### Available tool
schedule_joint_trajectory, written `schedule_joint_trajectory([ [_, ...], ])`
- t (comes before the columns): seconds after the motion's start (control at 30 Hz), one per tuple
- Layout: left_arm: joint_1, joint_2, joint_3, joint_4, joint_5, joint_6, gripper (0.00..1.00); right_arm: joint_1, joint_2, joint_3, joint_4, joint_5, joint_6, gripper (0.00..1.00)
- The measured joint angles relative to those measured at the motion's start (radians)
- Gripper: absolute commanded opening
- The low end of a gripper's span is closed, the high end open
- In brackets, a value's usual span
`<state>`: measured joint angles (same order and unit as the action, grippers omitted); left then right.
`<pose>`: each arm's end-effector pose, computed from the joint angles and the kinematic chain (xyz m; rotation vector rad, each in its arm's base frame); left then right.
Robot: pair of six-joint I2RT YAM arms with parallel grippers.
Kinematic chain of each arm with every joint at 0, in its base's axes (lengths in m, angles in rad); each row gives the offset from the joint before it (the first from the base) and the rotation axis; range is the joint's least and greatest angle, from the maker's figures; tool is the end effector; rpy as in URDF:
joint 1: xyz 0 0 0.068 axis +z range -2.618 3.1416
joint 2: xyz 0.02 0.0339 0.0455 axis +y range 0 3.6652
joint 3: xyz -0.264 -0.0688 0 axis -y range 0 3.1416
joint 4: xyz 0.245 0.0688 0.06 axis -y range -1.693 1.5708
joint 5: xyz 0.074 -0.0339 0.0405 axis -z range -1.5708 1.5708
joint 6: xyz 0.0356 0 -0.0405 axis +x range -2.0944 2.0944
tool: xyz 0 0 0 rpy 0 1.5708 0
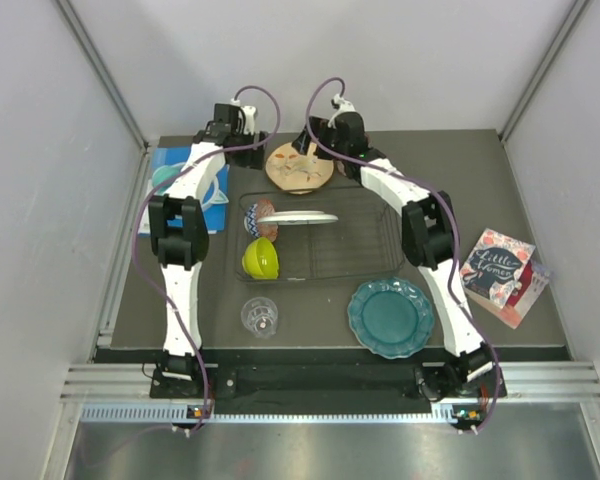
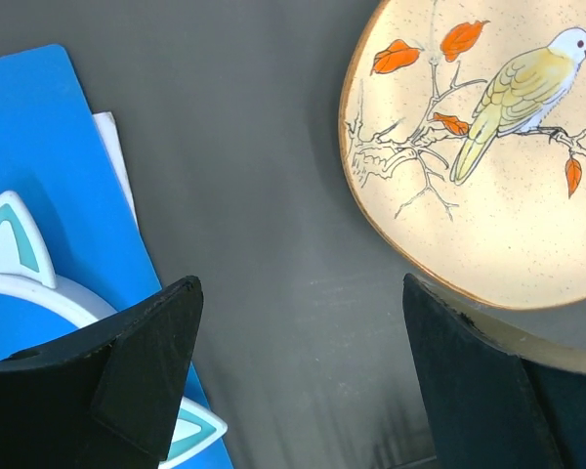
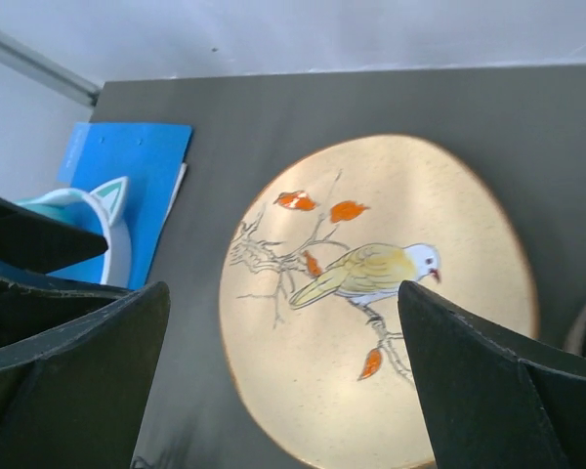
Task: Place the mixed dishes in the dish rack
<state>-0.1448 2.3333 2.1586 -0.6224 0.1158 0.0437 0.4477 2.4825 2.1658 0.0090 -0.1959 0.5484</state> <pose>0.5243 -0.0806 0.2427 0.2785 2.3524 -0.1858 0.5235 0.2591 0.2229 -0.0421 1.9656 0.8545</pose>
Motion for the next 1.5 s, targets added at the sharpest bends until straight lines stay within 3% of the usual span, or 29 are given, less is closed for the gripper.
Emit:
schedule_joint_trajectory([
  [0.47,0.013,0.079,0.021,0.023,0.030,-0.046,0.90,-0.096,-0.096,-0.079,0.008,0.049,-0.060,1.00],
  [1.03,0.008,0.131,0.097,0.027,0.069,-0.058,0.93,-0.175,-0.268,-0.354,-0.046,0.127,-0.119,1.00],
  [1.13,0.007,0.131,0.103,0.029,0.078,-0.064,0.93,-0.154,-0.265,-0.323,-0.087,0.136,-0.122,1.00],
  [1.37,0.006,0.151,0.119,0.032,0.127,-0.069,0.95,-0.042,-0.135,-0.045,-0.121,0.103,-0.096,1.00],
  [1.5,0.006,0.169,0.122,0.025,0.165,-0.068,0.95,-0.010,-0.055,0.003,-0.127,0.064,-0.065,1.00],
])
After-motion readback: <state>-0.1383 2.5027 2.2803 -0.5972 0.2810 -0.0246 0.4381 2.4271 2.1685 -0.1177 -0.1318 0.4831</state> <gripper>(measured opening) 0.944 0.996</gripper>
